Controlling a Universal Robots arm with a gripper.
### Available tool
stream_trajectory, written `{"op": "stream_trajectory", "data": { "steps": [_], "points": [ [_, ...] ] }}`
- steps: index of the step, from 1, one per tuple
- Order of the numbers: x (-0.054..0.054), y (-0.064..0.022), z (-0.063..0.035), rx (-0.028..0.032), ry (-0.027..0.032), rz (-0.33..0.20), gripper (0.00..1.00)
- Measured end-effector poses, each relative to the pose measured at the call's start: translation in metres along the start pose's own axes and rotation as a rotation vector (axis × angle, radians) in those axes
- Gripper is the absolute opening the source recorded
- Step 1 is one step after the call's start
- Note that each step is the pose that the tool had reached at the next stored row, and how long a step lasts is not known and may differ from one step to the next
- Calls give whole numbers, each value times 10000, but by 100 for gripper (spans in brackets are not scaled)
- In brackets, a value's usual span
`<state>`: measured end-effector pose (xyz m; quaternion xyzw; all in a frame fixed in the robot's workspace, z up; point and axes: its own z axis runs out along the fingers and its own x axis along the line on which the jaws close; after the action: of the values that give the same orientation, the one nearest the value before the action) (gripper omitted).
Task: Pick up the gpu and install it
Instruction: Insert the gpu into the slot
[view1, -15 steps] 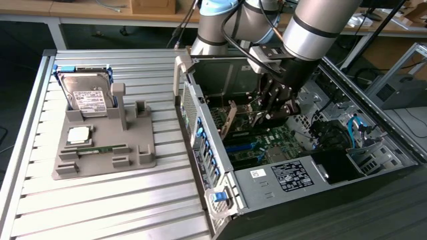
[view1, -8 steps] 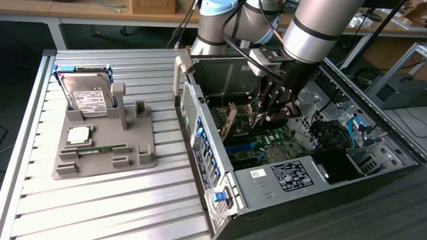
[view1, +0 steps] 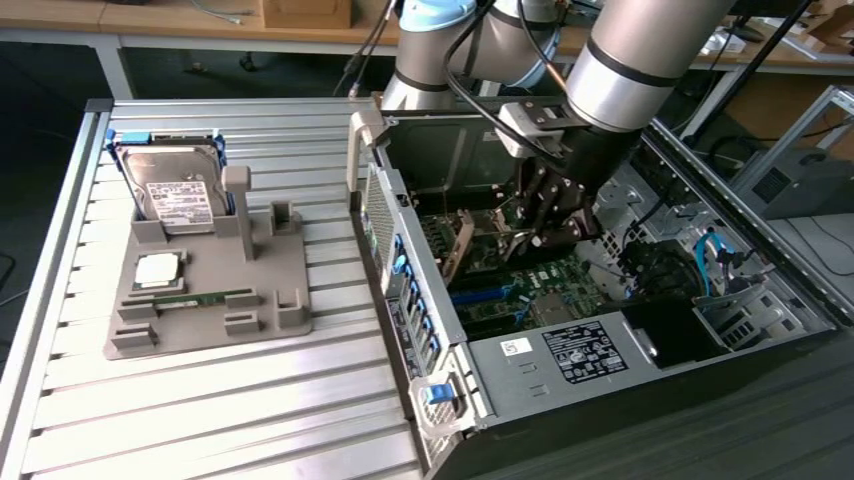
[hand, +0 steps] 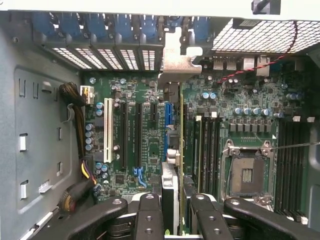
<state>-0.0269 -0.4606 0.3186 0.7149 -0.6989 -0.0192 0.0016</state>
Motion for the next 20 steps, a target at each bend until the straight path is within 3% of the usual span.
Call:
{"op": "stream_trajectory", "data": {
  "steps": [20],
  "points": [
    [93, 18, 38, 0, 0, 0, 27]
  ]
}}
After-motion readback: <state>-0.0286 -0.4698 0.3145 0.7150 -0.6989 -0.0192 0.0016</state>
